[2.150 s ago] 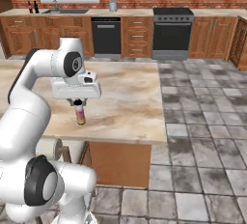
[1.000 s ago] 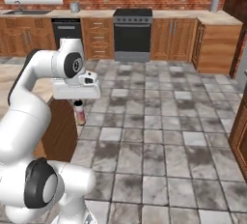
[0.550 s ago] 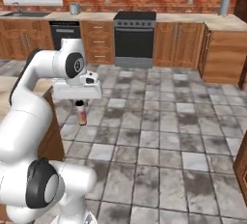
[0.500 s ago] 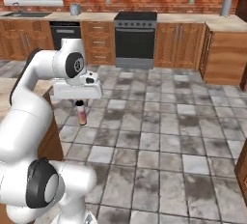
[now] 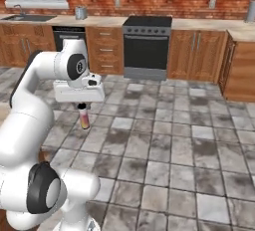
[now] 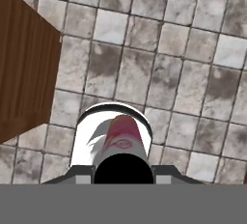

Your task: Place the large bottle from the dining counter next to the other large bottle outside the sink, and place the small bottle from the dining counter next to the other small bottle inside the sink.

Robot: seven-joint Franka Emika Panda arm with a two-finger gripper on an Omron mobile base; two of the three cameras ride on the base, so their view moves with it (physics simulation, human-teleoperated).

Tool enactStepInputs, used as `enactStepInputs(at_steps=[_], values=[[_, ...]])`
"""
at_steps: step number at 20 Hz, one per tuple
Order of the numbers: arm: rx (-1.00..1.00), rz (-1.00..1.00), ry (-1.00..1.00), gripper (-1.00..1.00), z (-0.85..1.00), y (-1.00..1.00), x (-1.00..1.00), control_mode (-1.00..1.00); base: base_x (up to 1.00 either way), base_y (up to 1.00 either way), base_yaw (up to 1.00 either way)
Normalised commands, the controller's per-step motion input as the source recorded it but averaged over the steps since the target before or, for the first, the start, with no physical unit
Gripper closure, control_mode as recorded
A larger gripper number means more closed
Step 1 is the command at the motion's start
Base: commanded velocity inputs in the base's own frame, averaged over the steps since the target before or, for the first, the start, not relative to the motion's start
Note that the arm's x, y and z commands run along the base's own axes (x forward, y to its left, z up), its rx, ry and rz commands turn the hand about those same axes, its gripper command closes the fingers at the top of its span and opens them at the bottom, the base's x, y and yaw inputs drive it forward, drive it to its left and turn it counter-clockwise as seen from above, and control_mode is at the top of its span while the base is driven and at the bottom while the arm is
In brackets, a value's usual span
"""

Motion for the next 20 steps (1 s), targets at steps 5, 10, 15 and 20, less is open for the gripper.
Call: enactStepInputs(at_steps=[5, 10, 15, 20], values=[[0.0, 0.0, 0.0, 1.0, 0.0, 0.0, 0.0, 1.0, 1.0, -0.25, 0.14], [0.0, 0.0, 0.0, 1.0, 0.0, 0.0, 0.0, 1.0, 1.0, -0.34, 0.15], [0.0, 0.0, 0.0, 1.0, 0.0, 0.0, 0.0, 1.0, 1.0, -0.27, 0.13], [0.0, 0.0, 0.0, 1.0, 0.0, 0.0, 0.0, 1.0, 1.0, -0.18, 0.1]])
